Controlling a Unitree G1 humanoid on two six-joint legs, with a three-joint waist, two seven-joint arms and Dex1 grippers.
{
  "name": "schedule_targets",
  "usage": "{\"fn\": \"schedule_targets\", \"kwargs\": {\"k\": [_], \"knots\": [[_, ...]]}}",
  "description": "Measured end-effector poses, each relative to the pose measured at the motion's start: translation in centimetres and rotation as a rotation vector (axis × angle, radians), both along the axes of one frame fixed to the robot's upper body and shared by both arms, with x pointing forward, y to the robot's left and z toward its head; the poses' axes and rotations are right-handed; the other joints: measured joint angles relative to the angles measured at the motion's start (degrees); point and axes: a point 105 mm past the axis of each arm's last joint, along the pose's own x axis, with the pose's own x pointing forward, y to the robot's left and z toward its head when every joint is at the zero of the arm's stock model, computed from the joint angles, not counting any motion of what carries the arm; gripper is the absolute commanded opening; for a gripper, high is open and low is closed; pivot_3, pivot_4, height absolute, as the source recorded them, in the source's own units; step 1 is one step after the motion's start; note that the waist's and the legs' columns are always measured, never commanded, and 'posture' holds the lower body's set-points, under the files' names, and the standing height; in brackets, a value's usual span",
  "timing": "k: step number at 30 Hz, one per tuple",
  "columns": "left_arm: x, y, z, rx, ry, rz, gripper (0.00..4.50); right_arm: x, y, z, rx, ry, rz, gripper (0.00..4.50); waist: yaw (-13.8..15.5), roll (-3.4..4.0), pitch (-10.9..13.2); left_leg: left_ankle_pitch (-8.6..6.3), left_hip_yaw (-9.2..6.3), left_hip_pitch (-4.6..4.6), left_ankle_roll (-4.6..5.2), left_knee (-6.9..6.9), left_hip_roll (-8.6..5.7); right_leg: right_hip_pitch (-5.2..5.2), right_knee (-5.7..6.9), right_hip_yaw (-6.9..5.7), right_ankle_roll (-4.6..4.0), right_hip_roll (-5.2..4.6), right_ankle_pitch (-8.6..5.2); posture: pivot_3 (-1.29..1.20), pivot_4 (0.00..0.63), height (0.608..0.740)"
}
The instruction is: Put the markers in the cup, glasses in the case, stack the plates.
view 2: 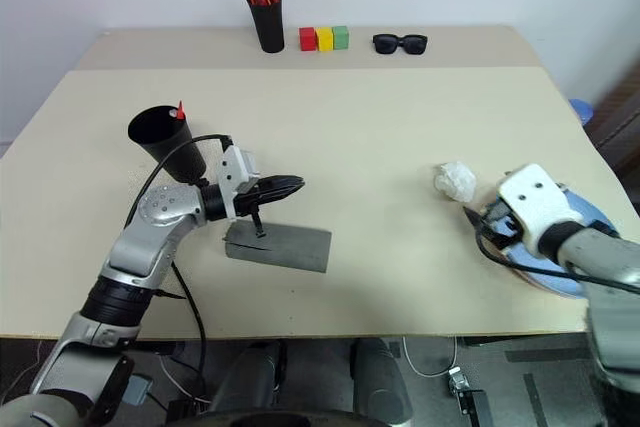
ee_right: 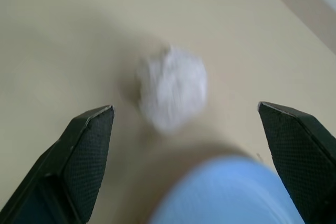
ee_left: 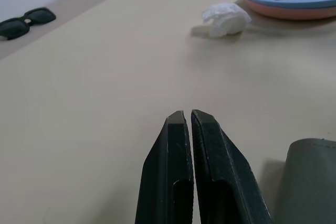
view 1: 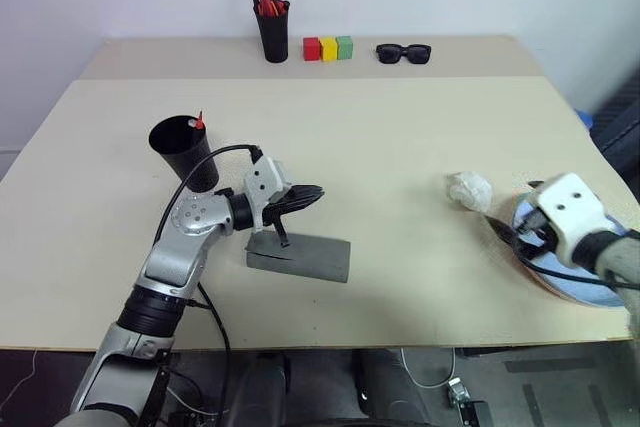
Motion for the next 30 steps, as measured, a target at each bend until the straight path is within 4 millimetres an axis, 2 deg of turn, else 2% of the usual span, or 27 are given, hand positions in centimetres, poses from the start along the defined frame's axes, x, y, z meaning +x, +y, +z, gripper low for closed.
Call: {"fn": "schedule_targets", "kwargs": {"k": [3,6,7,9,10,15,18,21,23,24,26,29,30], "knots": [[-0.2,0.2,0.2,-0.001,-0.005,0.017,0.11,2.8,0.7,-2.3,0.081,0.021,-0.048,4.48,-0.01,0.01,0.0,0.0,-0.01,0.01,0.0,-0.05,0.0,-0.02,0.01,0.0,0.02,0.01,0.01,0.0,0.15,0.74],[-0.5,0.5,0.0,-0.004,-0.005,0.034,0.11,4.0,0.6,-4.0,0.08,0.048,-0.084,4.48,0.13,0.04,0.0,0.0,-0.01,0.0,0.0,-0.13,0.0,-0.05,0.02,-0.01,0.19,0.0,0.09,0.0,0.15,0.74],[-0.5,0.7,-0.2,-0.003,0.004,0.041,0.11,4.4,0.6,-4.2,0.075,0.049,-0.093,4.24,0.08,0.04,0.0,0.0,-0.01,0.01,0.0,-0.16,0.0,-0.07,0.02,0.0,0.2,0.0,0.09,0.0,0.15,0.74],[-0.7,0.8,-0.6,-0.003,0.019,0.052,0.11,4.8,0.3,-4.2,0.062,0.036,-0.106,3.67,0.02,0.04,0.0,0.0,-0.02,0.03,0.0,-0.19,0.0,-0.07,0.02,-0.01,0.2,0.01,0.09,0.0,0.15,0.74],[-0.9,0.9,-0.6,-0.006,0.023,0.058,0.11,4.8,0.1,-4.3,0.057,0.037,-0.116,3.25,0.04,0.04,0.0,0.0,-0.02,0.02,0.0,-0.19,0.0,-0.07,0.02,-0.01,0.2,0.01,0.09,0.0,0.15,0.74],[-1.1,0.8,0.2,-0.036,0.024,0.07,0.11,4.2,-0.2,-3.8,0.03,0.025,-0.128,0.71,0.1,0.05,0.0,0.0,-0.03,0.02,0.0,-0.2,0.0,-0.07,0.02,-0.01,0.21,0.01,0.09,0.0,0.15,0.74],[-1.0,0.9,0.1,-0.044,0.041,0.082,0.11,2.6,-1.3,-2.1,-0.017,-0.007,-0.162,0.71,0.25,0.06,0.0,0.0,-0.04,0.01,0.0,-0.21,0.0,-0.08,0.02,-0.01,0.23,0.01,0.07,0.0,0.15,0.74],[-0.7,1.4,0.3,-0.07,0.056,0.107,0.11,0.4,-3.6,0.3,-0.044,-0.043,-0.24,0.71,0.24,0.06,-0.01,0.0,-0.04,0.01,0.0,-0.22,0.0,-0.08,0.03,-0.02,0.23,0.01,0.07,0.0,0.15,0.74],[-0.5,1.9,0.2,-0.077,0.074,0.121,0.11,-1.1,-5.2,1.4,-0.048,-0.04,-0.29,1.29,0.23,0.05,-0.01,0.0,-0.04,0.02,0.0,-0.21,0.0,-0.06,0.02,-0.02,0.22,0.02,0.07,0.0,0.15,0.74],[-0.6,2.0,0.1,-0.074,0.081,0.118,0.11,-2.2,-6.2,1.3,-0.05,-0.011,-0.319,1.59,0.23,0.04,-0.02,0.0,-0.04,0.03,0.0,-0.21,0.0,-0.05,0.02,-0.02,0.22,0.02,0.06,0.0,0.15,0.74],[-0.7,2.3,-0.2,-0.063,0.091,0.117,0.11,-3.5,-7.4,0.8,-0.043,0.037,-0.362,2.54,0.0,0.04,-0.03,0.0,-0.02,0.04,0.0,-0.21,0.0,-0.04,0.02,-0.01,0.1,0.01,0.0,0.0,0.15,0.74],[-0.8,2.5,-0.5,-0.062,0.102,0.121,0.11,-4.0,-7.6,0.1,-0.03,0.083,-0.353,4.1,-0.41,0.06,-0.04,0.0,0.02,0.09,0.0,-0.17,0.01,-0.04,0.03,0.01,0.0,0.02,-0.01,0.0,0.15,0.74],[-0.8,2.5,-0.5,-0.062,0.102,0.123,0.11,-4.0,-7.5,0.2,-0.034,0.083,-0.347,4.44,-0.43,0.07,-0.04,0.0,0.02,0.09,0.0,-0.14,0.0,-0.04,0.04,0.01,-0.01,0.01,-0.01,0.0,0.15,0.74]]}}
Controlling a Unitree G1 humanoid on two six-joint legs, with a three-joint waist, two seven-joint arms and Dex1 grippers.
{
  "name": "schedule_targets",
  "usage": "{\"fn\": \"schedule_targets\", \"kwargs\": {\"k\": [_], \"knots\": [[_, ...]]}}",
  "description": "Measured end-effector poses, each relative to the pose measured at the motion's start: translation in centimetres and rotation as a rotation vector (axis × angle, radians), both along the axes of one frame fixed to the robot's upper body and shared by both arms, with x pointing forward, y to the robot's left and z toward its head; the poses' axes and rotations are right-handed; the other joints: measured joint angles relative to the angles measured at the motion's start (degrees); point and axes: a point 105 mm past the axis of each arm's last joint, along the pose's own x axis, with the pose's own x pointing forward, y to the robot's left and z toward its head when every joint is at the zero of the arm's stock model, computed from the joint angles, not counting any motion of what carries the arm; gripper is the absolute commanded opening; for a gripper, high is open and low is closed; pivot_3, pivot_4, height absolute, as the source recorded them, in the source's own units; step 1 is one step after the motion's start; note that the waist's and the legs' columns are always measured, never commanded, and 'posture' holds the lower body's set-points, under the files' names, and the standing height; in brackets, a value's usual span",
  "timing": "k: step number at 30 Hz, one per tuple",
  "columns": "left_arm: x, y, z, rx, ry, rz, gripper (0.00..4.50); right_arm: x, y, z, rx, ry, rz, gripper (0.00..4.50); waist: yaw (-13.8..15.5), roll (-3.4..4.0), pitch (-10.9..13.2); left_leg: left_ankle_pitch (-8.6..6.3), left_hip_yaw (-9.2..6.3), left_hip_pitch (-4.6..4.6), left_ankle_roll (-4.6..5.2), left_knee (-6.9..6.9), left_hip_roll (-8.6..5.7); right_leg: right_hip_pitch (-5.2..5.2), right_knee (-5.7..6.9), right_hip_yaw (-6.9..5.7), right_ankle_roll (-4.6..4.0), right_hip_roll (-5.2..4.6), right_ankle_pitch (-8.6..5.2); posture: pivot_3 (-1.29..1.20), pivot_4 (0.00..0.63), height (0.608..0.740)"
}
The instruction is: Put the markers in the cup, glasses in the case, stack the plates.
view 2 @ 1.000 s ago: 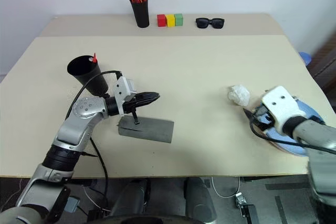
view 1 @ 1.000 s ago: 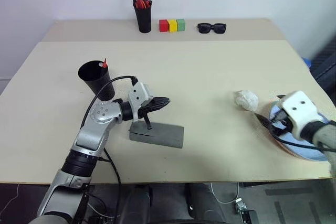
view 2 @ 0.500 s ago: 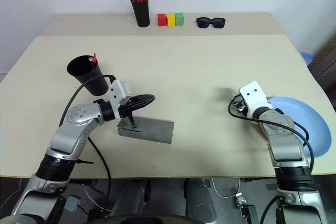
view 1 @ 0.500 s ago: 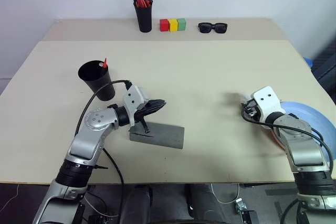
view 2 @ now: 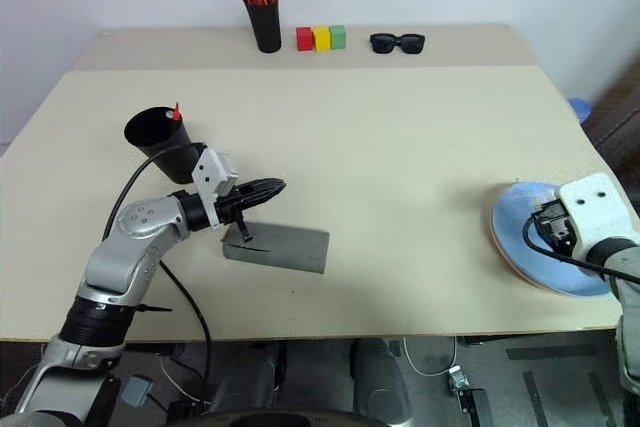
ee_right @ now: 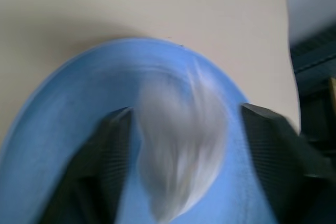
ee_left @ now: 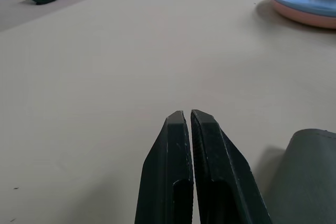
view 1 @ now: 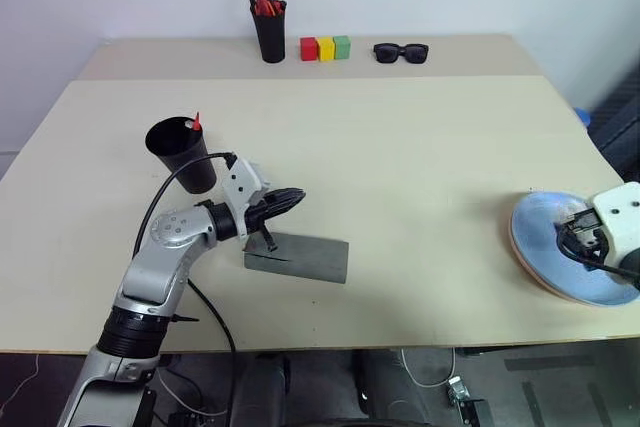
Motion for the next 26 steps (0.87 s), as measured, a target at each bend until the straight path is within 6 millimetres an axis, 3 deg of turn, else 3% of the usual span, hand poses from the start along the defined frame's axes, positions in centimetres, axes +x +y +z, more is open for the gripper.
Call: {"fn": "schedule_targets", "kwargs": {"k": [6,10,12,14,15,19,21,26], "knots": [[-0.3,1.3,0.2,-0.003,-0.007,0.051,0.11,1.9,1.5,2.5,-0.016,-0.095,0.106,4.44,-0.13,0.0,0.0,0.0,0.01,-0.03,0.0,0.04,0.02,0.01,0.0,0.0,0.0,0.0,0.0,0.0,0.15,0.74],[-1.8,3.5,-0.4,0.014,0.005,0.14,0.11,4.8,5.5,5.5,0.108,-0.237,0.317,4.44,-1.08,0.0,0.02,0.0,-0.02,0.0,0.0,-0.04,0.04,0.01,0.02,-0.01,0.02,0.01,0.01,0.0,0.15,0.74],[-2.1,4.5,-0.1,0.001,0.0,0.2,0.11,5.5,7.2,5.9,0.186,-0.268,0.415,4.44,-0.94,-0.04,0.04,0.0,-0.07,-0.04,0.0,-0.04,0.05,0.01,0.0,-0.03,0.03,0.03,0.0,0.0,0.15,0.74],[-2.8,6.2,0.0,-0.01,0.0,0.281,0.11,5.8,8.7,5.2,0.246,-0.237,0.501,4.44,-0.75,-0.07,0.04,-0.01,-0.06,-0.07,0.02,-0.07,0.03,0.02,-0.05,-0.03,0.08,-0.01,-0.01,0.0,0.15,0.74],[-3.6,8.1,-0.2,-0.008,0.007,0.357,0.11,5.9,9.8,4.6,0.303,-0.211,0.561,4.44,-1.06,-0.09,0.04,-0.04,-0.04,-0.06,0.06,-0.09,0.04,0.01,-0.07,-0.02,0.09,-0.01,-0.01,0.0,0.15,0.74],[-5.3,12.4,-1.1,0.017,0.033,0.542,0.11,6.3,11.7,3.1,0.406,-0.138,0.657,4.44,-0.91,-0.03,0.06,-0.04,-0.02,-0.04,0.07,-0.07,0.04,-0.03,-0.02,-0.02,0.0,0.0,-0.03,0.0,0.15,0.74],[-5.9,13.5,-1.2,0.027,0.037,0.59,0.11,6.6,12.1,2.9,0.415,-0.124,0.685,4.44,-0.64,-0.03,0.06,-0.04,-0.02,-0.04,0.07,0.03,0.03,0.03,-0.03,-0.02,-0.03,-0.01,-0.05,0.0,0.15,0.74],[-6.2,13.8,-1.1,0.033,0.027,0.617,0.11,6.8,12.4,1.8,0.427,-0.087,0.708,4.44,-0.36,-0.05,0.05,-0.05,0.02,-0.07,0.06,0.11,0.03,0.04,-0.07,-0.02,-0.04,-0.02,-0.04,0.0,0.15,0.74]]}}
